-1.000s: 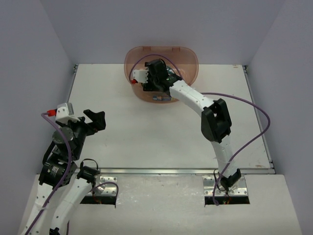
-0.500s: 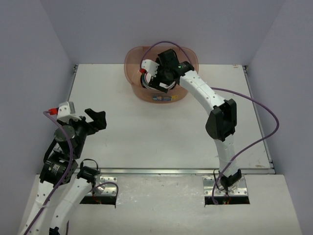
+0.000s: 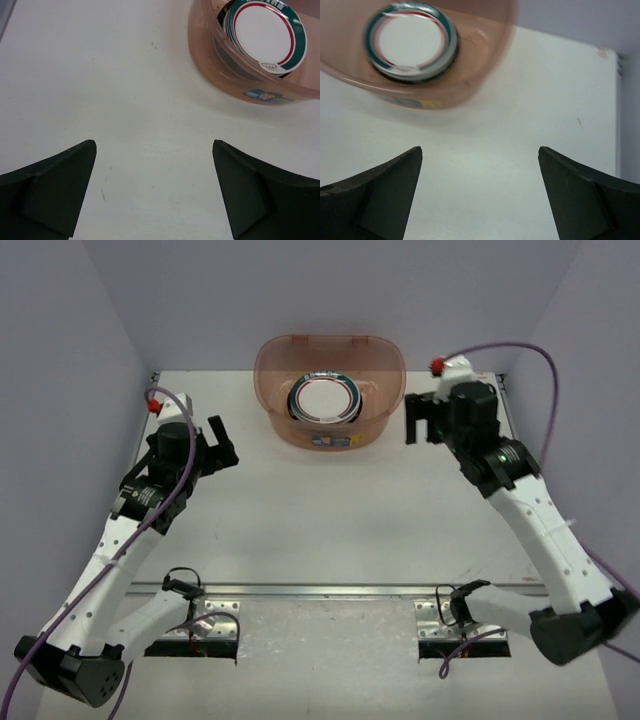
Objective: Place the plates into the plastic bin on the countertop
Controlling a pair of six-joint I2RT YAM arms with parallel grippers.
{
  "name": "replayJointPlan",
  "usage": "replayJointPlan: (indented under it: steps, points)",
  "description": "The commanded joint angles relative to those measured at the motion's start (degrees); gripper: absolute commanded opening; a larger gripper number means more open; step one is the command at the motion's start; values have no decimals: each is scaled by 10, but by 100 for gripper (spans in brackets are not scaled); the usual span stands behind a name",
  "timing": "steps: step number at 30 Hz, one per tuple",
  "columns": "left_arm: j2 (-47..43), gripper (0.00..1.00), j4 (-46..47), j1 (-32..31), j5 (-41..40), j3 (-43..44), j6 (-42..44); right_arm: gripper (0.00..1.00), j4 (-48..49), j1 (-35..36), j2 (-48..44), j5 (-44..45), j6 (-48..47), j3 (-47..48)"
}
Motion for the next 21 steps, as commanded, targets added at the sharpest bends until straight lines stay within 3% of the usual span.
replayJointPlan:
  steps: [1,7,12,21]
  points:
    - [8,100,23,-3,-62,53,22,99,-37,-60,-131,66,118,-187]
    - [-38,100,43,-3,-125,-2,27,99,-105,-59,-255,112,144,-289]
    - [-95,100,53,-3,-88,-60,23,99,-88,-60,-327,78,119,-319]
    - [-127,100,74,-3,-77,-109,22,99,-57,-60,-323,37,110,-352]
